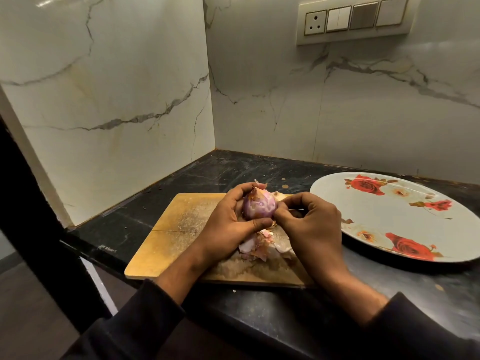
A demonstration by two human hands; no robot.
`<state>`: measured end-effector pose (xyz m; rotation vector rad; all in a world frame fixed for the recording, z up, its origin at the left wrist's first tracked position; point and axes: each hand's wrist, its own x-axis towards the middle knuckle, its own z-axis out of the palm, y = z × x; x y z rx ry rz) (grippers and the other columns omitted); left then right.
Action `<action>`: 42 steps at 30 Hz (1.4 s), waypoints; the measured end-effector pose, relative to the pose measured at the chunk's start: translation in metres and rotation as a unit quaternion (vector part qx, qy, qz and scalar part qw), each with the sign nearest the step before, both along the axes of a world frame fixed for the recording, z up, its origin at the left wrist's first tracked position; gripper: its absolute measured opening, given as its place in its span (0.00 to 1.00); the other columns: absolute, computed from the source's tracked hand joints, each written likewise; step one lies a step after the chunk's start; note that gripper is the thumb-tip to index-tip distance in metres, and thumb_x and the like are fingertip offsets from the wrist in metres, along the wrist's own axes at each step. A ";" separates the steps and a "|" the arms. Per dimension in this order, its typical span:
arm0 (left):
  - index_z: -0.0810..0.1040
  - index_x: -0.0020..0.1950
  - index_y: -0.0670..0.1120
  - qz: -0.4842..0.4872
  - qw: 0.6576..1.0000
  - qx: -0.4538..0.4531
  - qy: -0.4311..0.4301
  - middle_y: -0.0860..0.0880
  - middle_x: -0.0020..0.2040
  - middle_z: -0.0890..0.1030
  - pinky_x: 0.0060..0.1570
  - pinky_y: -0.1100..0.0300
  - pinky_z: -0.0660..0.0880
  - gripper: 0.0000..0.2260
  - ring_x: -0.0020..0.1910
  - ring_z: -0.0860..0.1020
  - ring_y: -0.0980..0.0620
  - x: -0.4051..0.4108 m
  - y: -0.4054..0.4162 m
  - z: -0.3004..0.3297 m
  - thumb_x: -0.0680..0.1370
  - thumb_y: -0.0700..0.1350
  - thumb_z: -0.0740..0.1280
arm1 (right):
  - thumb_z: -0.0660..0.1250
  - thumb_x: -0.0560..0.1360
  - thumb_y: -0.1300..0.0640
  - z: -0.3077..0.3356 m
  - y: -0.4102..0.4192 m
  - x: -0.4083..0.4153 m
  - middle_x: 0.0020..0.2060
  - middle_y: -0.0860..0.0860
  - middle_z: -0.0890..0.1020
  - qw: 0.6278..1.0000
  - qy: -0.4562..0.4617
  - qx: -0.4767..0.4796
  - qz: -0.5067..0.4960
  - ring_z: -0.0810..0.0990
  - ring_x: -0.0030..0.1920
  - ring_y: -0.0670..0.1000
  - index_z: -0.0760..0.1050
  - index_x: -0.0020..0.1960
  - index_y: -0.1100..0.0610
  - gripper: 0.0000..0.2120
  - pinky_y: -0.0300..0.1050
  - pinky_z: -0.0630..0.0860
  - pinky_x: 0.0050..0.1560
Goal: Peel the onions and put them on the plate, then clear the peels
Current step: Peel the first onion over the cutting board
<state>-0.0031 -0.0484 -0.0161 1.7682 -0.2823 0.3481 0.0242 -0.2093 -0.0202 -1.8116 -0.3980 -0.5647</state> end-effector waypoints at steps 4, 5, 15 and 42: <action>0.71 0.71 0.44 -0.007 1.000 -0.005 0.006 0.58 0.63 0.77 0.54 0.67 0.77 0.27 0.61 0.79 0.63 -0.001 -0.001 0.001 0.73 0.30 0.72 | 0.77 0.71 0.59 -0.002 -0.002 0.003 0.36 0.47 0.84 0.999 0.031 0.011 -0.003 0.84 0.38 0.44 0.84 0.42 0.54 0.03 0.38 0.81 0.40; 0.71 0.70 0.45 -0.007 1.000 -0.006 0.008 0.58 0.63 0.76 0.54 0.67 0.77 0.27 0.62 0.78 0.63 -0.001 0.000 0.001 0.74 0.31 0.72 | 0.77 0.71 0.58 -0.002 -0.003 0.003 0.36 0.47 0.85 0.999 0.037 0.013 -0.004 0.84 0.38 0.45 0.84 0.42 0.54 0.03 0.42 0.82 0.40; 0.70 0.70 0.52 -0.015 1.000 -0.018 0.012 0.57 0.65 0.75 0.56 0.65 0.77 0.26 0.63 0.76 0.64 -0.002 0.001 0.001 0.76 0.31 0.69 | 0.76 0.73 0.55 -0.006 -0.007 0.011 0.35 0.48 0.84 0.995 0.093 -0.014 -0.027 0.85 0.38 0.49 0.82 0.41 0.53 0.04 0.54 0.84 0.43; 0.67 0.74 0.47 -0.045 0.996 -0.072 0.036 0.53 0.65 0.77 0.56 0.63 0.78 0.24 0.63 0.79 0.58 -0.003 0.000 0.002 0.79 0.34 0.65 | 0.62 0.79 0.38 0.002 -0.002 0.004 0.39 0.53 0.85 0.981 0.151 0.068 0.103 0.84 0.43 0.55 0.83 0.44 0.55 0.21 0.61 0.82 0.50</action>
